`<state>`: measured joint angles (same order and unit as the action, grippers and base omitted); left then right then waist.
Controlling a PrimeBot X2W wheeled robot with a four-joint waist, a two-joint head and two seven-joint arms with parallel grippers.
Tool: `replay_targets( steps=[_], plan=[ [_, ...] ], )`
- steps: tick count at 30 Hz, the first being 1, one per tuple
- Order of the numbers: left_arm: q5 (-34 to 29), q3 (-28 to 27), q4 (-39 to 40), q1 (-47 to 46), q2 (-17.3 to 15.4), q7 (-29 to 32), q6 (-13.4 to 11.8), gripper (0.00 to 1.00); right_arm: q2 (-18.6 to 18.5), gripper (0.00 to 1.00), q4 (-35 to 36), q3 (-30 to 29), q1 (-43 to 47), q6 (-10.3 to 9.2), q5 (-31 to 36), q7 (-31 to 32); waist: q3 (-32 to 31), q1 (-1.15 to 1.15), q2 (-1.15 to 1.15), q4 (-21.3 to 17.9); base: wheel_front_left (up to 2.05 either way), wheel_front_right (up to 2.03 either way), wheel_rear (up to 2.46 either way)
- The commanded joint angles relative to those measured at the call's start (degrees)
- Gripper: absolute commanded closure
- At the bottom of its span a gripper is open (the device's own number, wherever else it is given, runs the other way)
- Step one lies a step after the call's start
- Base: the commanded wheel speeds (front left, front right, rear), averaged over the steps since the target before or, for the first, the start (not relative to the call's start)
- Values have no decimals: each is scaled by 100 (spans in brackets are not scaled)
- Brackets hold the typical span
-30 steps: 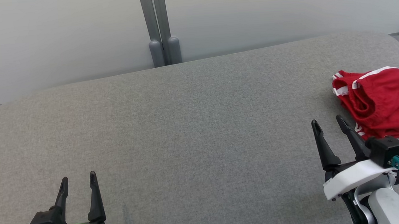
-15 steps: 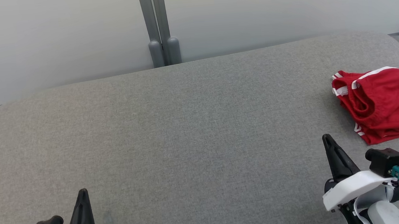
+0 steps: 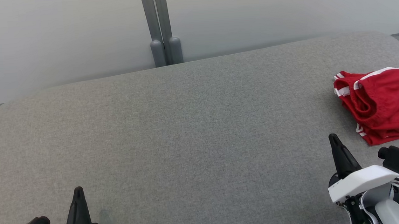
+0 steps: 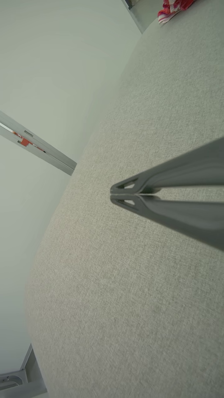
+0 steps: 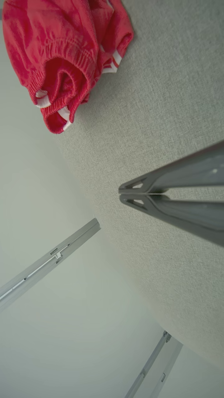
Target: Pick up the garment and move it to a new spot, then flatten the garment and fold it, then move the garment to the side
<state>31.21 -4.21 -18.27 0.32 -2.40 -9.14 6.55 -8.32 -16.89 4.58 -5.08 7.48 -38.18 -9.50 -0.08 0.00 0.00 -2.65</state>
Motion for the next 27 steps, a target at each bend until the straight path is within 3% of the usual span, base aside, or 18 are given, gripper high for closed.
replay_targets(
  steps=[1, 27],
  plan=[
    [247, -36, 111, -195, -33, 48, 24, 100, -12, 100, 107, -71, -126, 1, -218, 54, 1, 0, 0, 4, 0, 0, 0],
    [2275, -104, 231, -372, -45, 571, 53, 100, 177, 100, 182, -437, -138, 2, -2018, 595, 7, 0, 0, 69, 0, 0, 0]
  ],
)
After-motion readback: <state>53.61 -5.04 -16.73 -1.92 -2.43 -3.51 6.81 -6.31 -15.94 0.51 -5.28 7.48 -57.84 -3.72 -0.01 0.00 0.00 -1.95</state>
